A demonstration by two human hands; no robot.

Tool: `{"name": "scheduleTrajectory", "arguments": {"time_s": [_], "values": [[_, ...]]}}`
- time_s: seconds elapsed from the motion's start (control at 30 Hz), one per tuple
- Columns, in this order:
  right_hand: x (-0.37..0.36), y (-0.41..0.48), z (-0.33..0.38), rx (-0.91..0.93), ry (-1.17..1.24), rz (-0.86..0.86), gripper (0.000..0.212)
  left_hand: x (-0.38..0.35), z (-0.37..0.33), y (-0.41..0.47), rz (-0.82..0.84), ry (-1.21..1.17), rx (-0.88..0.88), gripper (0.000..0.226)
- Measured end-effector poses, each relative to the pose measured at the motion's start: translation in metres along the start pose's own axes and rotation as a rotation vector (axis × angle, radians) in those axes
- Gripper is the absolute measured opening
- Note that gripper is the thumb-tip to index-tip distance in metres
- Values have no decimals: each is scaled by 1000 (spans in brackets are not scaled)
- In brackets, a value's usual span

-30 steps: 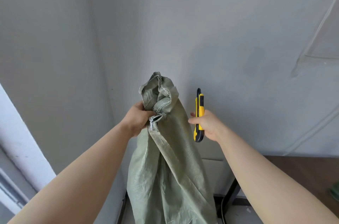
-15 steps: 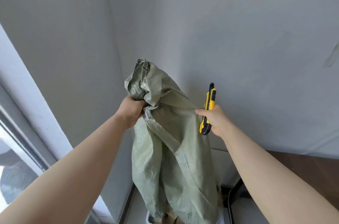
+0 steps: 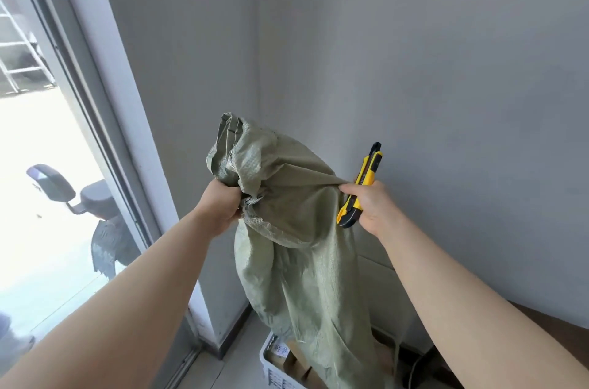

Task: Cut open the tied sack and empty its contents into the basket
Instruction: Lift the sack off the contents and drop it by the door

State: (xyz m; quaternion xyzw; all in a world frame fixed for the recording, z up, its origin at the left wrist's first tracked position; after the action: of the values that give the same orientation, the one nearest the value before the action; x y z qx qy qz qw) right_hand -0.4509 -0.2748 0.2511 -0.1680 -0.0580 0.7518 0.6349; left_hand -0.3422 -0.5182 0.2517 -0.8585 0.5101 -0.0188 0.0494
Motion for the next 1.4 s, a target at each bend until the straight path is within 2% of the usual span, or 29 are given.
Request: {"name": "scheduleTrajectory", "arguments": {"time_s": [0.23,0.33,0.4,0.67,0.87,0.97,1.1,1.23,1.33,1.4], "values": [[-35,-37,-26,-43,-29,230,25,52,17,-89,-280,-18,0,19],[-62,-64,-43,-78,-66,309,24,86,26,-130,-362,-18,10,13],[-82,-83,-54,-88,-77,355,25,108,33,-156,-425,-27,35,19],[-163,-159,-86,-109,-104,543,28,186,49,-253,-655,-35,22,13],[-219,-231,-120,-162,-181,684,21,248,67,-339,-749,-30,103,20],[-246,-273,-136,-175,-186,752,25,273,66,-392,-825,-47,94,25],[-283,-335,-163,-189,-261,893,20,302,65,-461,-871,-123,55,33],[-316,-395,-195,-223,-312,1018,20,334,76,-528,-1068,-196,-20,35],[-340,-438,-222,-256,-351,1118,19,352,90,-579,-1281,-192,-24,38],[-354,-465,-241,-276,-385,1177,11,360,100,-612,-1425,-189,-17,35]]}}
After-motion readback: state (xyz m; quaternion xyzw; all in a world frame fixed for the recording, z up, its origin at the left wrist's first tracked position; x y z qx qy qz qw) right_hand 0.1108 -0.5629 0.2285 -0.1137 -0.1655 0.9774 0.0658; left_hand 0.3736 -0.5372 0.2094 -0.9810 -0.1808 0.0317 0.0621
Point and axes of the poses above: each hand's wrist, its own y-axis towards the middle knuckle, its own x-axis out of the back of the hand, z = x × y, the point moved 5 cm from there along y, towards the middle knuckle, and after that the axes turned 4 degrees about -x, right-handed, at the moved point
